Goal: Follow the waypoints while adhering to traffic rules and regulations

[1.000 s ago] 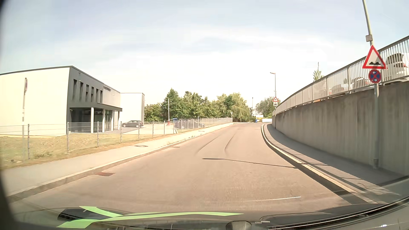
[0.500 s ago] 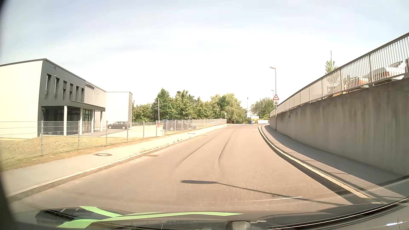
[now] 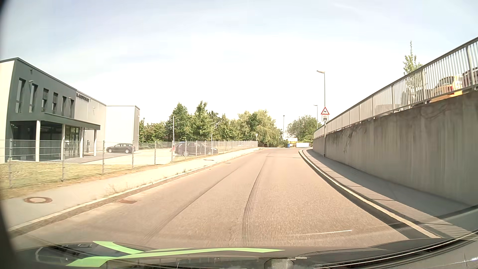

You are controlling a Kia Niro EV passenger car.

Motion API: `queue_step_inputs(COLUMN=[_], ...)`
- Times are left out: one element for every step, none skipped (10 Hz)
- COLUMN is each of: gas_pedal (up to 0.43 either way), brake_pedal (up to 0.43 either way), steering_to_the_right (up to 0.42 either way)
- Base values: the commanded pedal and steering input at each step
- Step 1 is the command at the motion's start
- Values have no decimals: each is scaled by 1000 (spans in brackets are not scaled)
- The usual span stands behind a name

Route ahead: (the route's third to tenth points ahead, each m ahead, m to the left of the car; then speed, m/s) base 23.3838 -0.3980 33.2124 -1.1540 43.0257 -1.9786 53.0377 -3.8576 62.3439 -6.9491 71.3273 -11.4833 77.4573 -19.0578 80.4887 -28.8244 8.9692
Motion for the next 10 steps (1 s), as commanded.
queue_step_inputs(gas_pedal=[39, 39, 39, 39, 39, 39, 39, 39, 39, 39], brake_pedal=[0, 0, 0, 0, 0, 0, 0, 0, 0, 0], steering_to_the_right=[24, 24, 24, 24, 24, 23, 23, 22, 22, 22])
